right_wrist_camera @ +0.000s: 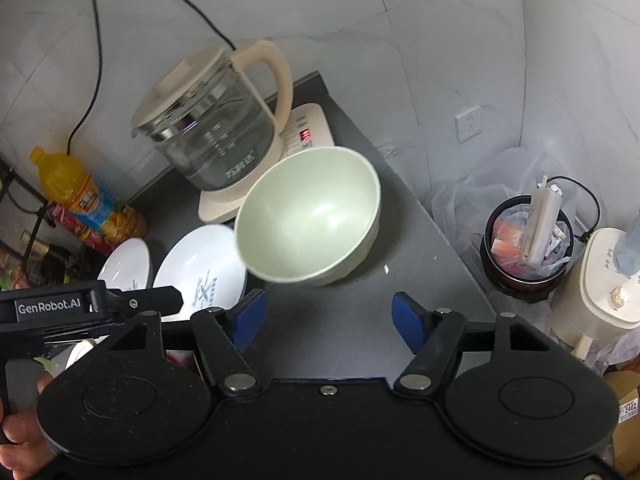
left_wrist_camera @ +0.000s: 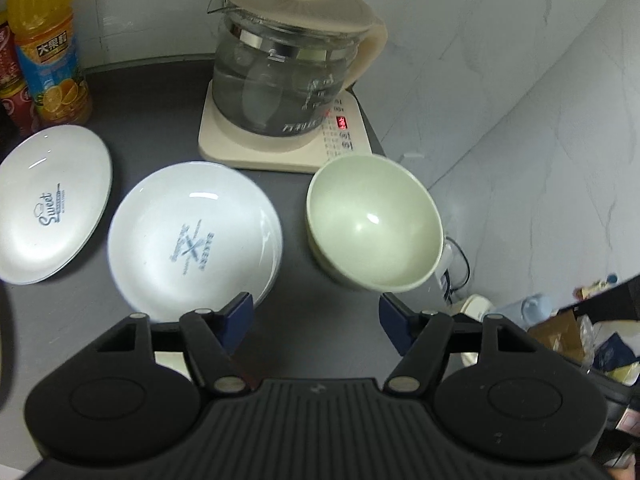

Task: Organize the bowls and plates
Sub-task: 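Close the left tool on the smaller cream bowl rim while the right tool grips it too, then lift the smaller cream bowl with both tools and carry it over the stacked bowls, then lower the smaller cream bowl into the large cream bowl and open both tools, then move the left tool toward the 'Sweet' plate while the right tool approaches the plates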

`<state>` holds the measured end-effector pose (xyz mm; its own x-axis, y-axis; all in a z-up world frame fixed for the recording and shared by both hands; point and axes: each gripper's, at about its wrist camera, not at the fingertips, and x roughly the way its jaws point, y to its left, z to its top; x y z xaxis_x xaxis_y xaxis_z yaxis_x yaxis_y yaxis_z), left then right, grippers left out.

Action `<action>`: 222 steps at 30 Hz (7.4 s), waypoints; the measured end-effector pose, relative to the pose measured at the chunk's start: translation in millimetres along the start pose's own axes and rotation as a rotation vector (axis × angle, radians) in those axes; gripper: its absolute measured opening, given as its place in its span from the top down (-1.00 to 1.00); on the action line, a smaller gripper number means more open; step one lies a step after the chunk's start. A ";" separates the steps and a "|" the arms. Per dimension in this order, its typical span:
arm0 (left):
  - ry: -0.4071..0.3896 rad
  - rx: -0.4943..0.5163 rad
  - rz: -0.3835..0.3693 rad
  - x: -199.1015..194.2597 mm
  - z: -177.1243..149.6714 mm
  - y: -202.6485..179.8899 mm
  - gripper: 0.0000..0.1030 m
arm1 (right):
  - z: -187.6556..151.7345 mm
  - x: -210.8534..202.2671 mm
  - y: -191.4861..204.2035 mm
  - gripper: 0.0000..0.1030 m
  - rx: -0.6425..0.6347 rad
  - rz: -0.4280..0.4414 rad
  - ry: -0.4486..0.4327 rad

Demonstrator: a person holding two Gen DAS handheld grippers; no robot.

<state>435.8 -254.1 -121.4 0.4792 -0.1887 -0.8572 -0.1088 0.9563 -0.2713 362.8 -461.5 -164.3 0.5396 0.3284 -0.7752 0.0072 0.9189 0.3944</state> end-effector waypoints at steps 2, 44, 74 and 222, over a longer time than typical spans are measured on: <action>-0.005 -0.008 0.003 6.7 5.1 -3.0 -0.32 | 5.9 6.2 -5.2 -0.25 0.008 0.004 0.004; 0.060 -0.092 0.039 95.0 27.6 -6.4 0.79 | 38.4 100.6 -24.0 0.60 0.104 -0.034 0.137; -0.035 -0.084 -0.035 -33.6 -24.1 27.9 0.79 | 1.9 -8.6 45.2 0.59 0.005 0.048 0.031; -0.111 -0.408 0.274 -124.7 -49.8 262.2 -0.44 | -11.6 58.7 251.0 -0.73 -0.434 0.178 0.150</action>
<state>304.2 9.1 -107.5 0.4730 0.1033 -0.8750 -0.5648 0.7978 -0.2111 386.5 -209.1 -116.6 0.3731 0.4868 -0.7898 -0.4425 0.8416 0.3096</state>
